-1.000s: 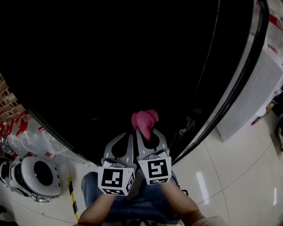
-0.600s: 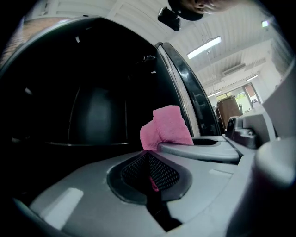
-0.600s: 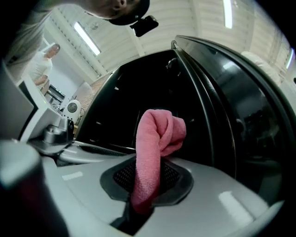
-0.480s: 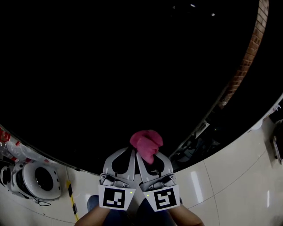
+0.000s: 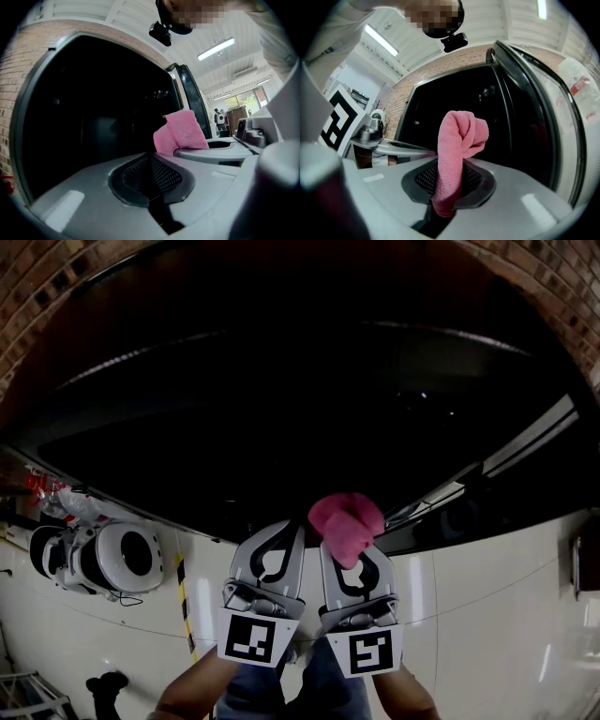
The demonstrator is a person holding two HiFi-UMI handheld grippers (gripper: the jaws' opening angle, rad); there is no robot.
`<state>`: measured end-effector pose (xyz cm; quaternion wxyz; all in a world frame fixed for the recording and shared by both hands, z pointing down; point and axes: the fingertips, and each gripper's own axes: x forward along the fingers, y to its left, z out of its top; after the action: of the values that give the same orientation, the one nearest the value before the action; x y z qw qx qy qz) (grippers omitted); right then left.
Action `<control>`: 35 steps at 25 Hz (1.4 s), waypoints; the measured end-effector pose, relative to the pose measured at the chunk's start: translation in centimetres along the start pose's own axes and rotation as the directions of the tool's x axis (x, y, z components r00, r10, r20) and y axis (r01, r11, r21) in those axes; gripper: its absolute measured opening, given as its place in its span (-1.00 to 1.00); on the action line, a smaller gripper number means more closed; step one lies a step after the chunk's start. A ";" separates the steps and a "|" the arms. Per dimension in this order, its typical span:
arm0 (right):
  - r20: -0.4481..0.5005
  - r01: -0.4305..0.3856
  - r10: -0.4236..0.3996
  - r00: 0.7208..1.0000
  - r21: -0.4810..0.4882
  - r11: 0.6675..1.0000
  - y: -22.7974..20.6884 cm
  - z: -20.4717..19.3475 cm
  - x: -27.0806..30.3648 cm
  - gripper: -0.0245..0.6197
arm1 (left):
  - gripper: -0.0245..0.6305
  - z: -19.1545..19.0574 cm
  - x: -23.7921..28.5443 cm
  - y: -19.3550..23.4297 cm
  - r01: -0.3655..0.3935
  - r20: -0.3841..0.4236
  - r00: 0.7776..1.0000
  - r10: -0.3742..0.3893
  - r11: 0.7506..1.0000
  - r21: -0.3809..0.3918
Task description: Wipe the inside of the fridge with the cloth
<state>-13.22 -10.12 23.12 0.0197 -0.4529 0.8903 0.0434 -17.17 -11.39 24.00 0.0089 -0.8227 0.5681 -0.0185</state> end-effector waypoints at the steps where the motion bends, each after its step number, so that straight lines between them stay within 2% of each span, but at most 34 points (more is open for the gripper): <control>1: -0.004 -0.002 0.002 1.000 0.002 1.000 0.4 1.8 -0.5 -0.73 | -0.89 1.4 -0.9 -0.2 -0.003 -0.014 1.000 0.003 1.000 -0.008; 7: -0.048 0.009 -0.009 0.999 -0.011 1.000 0.8 12.2 -3.7 -0.73 | -0.89 11.9 -3.7 -2.0 0.001 -0.020 1.000 -0.004 0.992 -0.129; 13: -0.004 0.029 -0.029 1.000 -0.045 0.999 -1.7 19.5 -6.8 -0.73 | -0.89 19.7 -4.4 -6.8 0.074 0.055 0.996 -0.067 0.989 -0.131; 16: 0.031 -0.006 0.007 0.999 -0.040 0.999 -3.6 21.4 -8.2 -0.73 | -0.89 21.0 -3.8 -9.9 0.080 0.044 0.996 -0.076 0.992 -0.098; 20: 0.071 -0.074 0.076 0.995 -0.026 0.997 -7.3 22.8 -9.5 -0.73 | -0.89 21.7 -2.4 -13.1 -0.004 0.029 1.000 0.005 0.999 -0.042; 24: 0.070 -0.138 0.136 0.988 0.022 0.990 -11.0 23.0 -10.6 -0.73 | -0.89 22.2 -0.8 -16.4 -0.078 -0.002 0.997 0.078 0.995 -0.056; 28: 0.031 -0.190 0.190 0.981 -0.027 0.982 -14.9 21.9 -11.8 -0.73 | -0.89 22.8 1.1 -19.9 -0.116 -0.010 0.993 0.116 0.992 -0.052; 35: 0.077 -0.180 0.185 0.980 -0.064 0.982 -23.6 21.1 -11.8 -0.73 | -0.88 22.7 4.8 -24.1 -0.173 -0.040 0.984 0.172 0.985 -0.021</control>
<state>12.76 -12.43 1.56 0.0396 -0.3676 0.9249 0.0890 7.96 -7.47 2.26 -0.0101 -0.7698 0.6376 -0.0264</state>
